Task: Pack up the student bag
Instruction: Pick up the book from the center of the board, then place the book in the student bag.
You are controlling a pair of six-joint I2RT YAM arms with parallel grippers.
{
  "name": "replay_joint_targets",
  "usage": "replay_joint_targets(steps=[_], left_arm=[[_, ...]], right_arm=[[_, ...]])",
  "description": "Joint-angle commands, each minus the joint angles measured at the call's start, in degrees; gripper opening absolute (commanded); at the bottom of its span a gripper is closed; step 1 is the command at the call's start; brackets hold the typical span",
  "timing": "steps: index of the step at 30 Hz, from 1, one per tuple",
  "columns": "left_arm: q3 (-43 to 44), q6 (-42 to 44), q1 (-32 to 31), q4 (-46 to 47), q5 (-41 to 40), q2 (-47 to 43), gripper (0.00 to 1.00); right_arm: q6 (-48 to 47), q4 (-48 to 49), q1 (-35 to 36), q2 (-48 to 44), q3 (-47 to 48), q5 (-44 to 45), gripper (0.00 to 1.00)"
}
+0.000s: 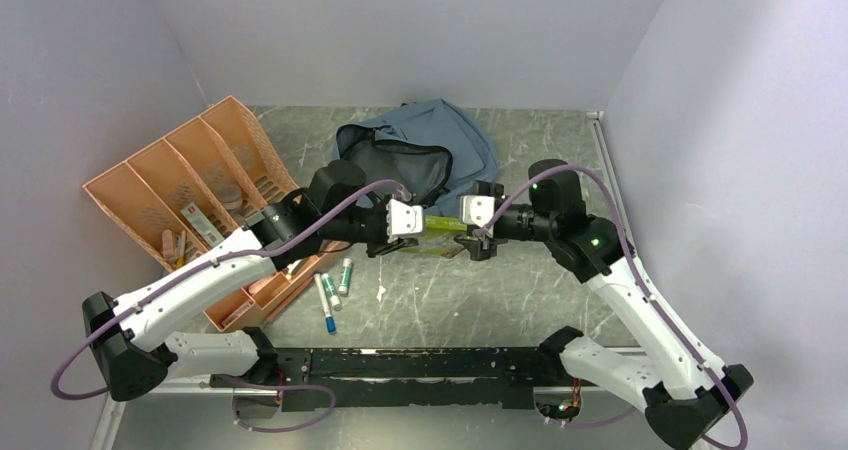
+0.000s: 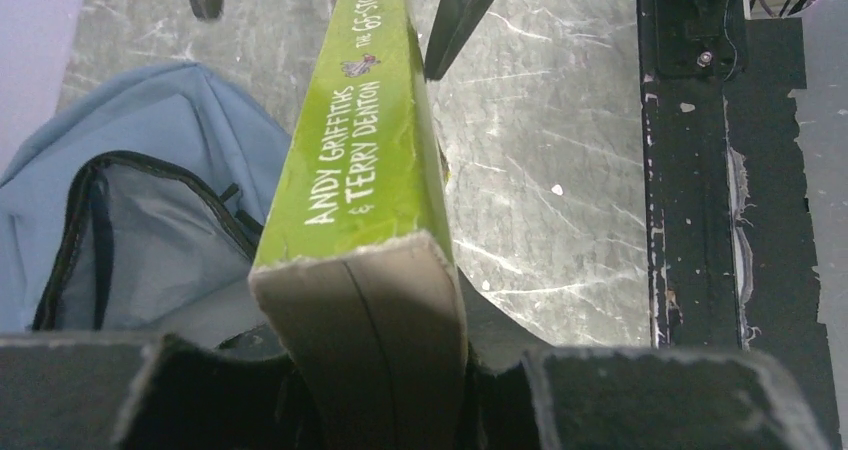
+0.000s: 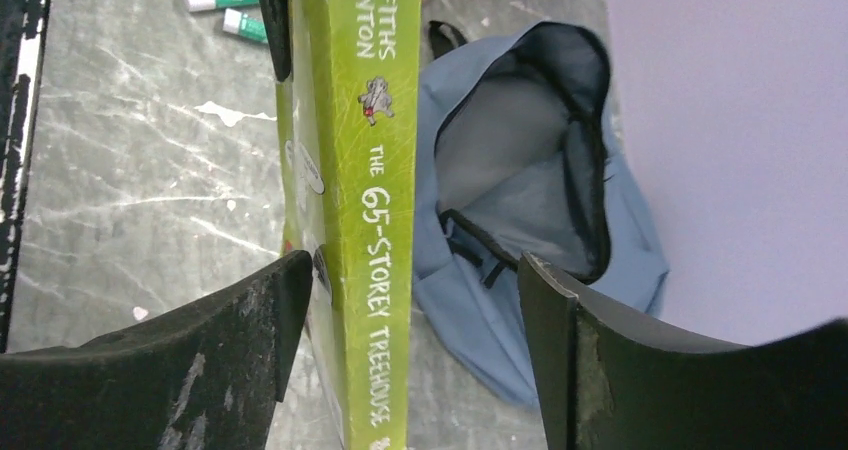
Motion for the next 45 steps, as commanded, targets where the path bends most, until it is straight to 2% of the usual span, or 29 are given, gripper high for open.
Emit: replay_joint_targets(steps=[1, 5, 8, 9, 13, 16, 18, 21, 23, 26, 31, 36, 42, 45], left_arm=[[-0.47, -1.97, -0.19, 2.84, -0.54, -0.83, 0.05], [-2.24, -6.49, 0.29, 6.67, -5.03, -1.57, 0.05], [-2.1, -16.98, 1.58, 8.66, -17.21, -1.4, 0.05], [-1.22, -18.85, 2.5, 7.79, -18.91, -0.92, 0.05], [-0.18, -25.59, 8.54, 7.99, -17.02, -0.2, 0.05], [-2.28, -32.7, 14.31, 12.47, -12.75, -2.13, 0.05], [-3.56, -36.63, 18.85, 14.99, -8.67, -2.73, 0.05], [-4.21, -41.27, 25.2, 17.46, -2.43, -2.4, 0.05], [-4.18, -43.52, 28.71, 18.49, 0.85, -1.76, 0.05], [-3.91, -46.08, 31.52, 19.21, 0.88, -1.58, 0.05], [-2.44, -48.34, 32.08, 15.87, -11.62, -3.72, 0.05], [-0.57, -49.34, 32.17, 12.68, -18.66, -5.15, 0.05], [-0.1, -51.7, 32.17, 10.69, -24.53, -6.55, 0.05], [-0.49, -52.31, 32.17, 10.63, -29.16, -8.41, 0.05]], right_arm=[[-0.08, 3.05, 0.16, -3.09, -0.7, -0.13, 0.8], [1.32, 4.55, 0.13, -6.81, -2.69, -1.27, 0.81], [8.59, 13.2, 0.12, -10.93, -6.75, 0.82, 0.81], [12.18, 17.99, 0.11, -12.46, -8.64, 2.35, 0.81], [31.68, 41.32, 0.13, -17.09, -17.02, 13.08, 0.82], [45.11, 48.89, 0.17, -16.67, -19.83, 22.77, 0.83], [54.35, 48.94, 0.12, -14.6, -19.39, 29.29, 0.83], [67.81, 44.05, 0.11, -10.2, -16.89, 35.73, 0.82], [72.51, 36.71, 0.12, -5.66, -12.31, 39.16, 0.8], [75.56, 23.38, 0.11, 3.32, -4.42, 42.43, 0.81], [74.7, 10.17, 0.12, 17.53, 5.21, 39.07, 0.89], [76.41, 7.04, 0.12, 23.31, 10.67, 37.48, 1.0], [74.0, 12.86, 0.09, 25.55, 11.74, 28.0, 0.99], [75.59, 16.24, 1.05, 26.94, 12.69, 26.86, 0.86]])
